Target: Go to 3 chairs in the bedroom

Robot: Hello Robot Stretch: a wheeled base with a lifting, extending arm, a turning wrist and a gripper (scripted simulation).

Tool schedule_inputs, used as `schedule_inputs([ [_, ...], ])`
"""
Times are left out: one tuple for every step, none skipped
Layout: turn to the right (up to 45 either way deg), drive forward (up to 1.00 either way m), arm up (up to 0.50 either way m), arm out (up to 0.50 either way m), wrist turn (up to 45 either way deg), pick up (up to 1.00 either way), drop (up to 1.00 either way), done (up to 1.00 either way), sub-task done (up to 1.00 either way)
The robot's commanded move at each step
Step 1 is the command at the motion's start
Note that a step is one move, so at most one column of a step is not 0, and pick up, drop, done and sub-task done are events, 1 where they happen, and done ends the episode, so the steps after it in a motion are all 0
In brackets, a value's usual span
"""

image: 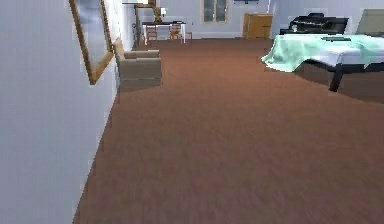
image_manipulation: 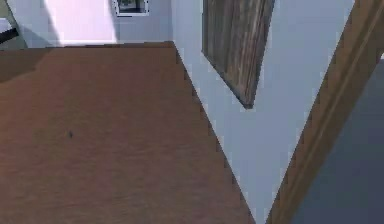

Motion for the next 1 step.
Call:
schedule_inputs([
  [39.0,0.00,0.00,0.00,0.0,0.00,0.00,0.00,0.00],
])
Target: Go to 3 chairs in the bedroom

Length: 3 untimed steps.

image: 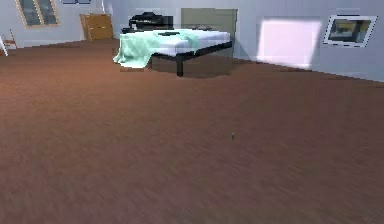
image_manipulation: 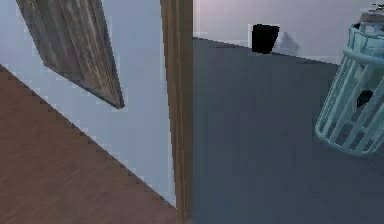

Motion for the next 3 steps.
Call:
schedule_inputs([
  [0.0,0.25,0.00,0.00,0.0,0.00,0.00,0.00,0.00],
  [-45.0,0.00,0.00,0.00,0.0,0.00,0.00,0.00,0.00],
  [-6.0,0.00,0.00,0.00,0.0,0.00,0.00,0.00,0.00],
])
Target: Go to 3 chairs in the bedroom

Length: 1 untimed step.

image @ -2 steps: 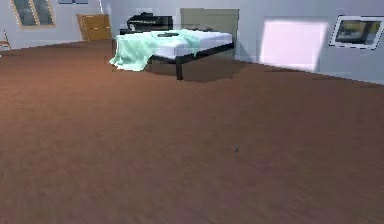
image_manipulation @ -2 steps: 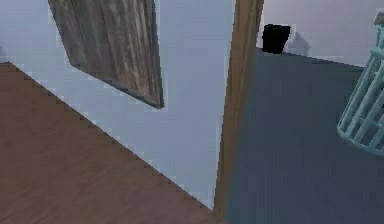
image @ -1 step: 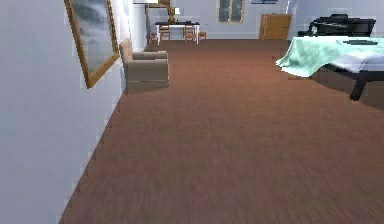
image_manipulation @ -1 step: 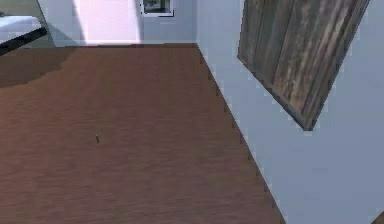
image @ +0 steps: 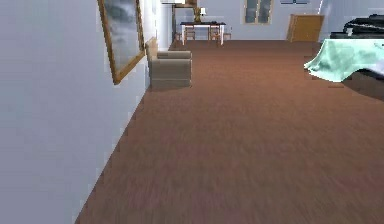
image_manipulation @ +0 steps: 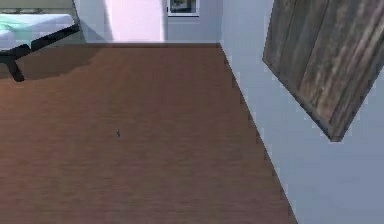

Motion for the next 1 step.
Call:
schedule_inputs([
  [0.0,1.00,0.00,0.00,0.0,0.00,0.00,0.00,0.00],
])
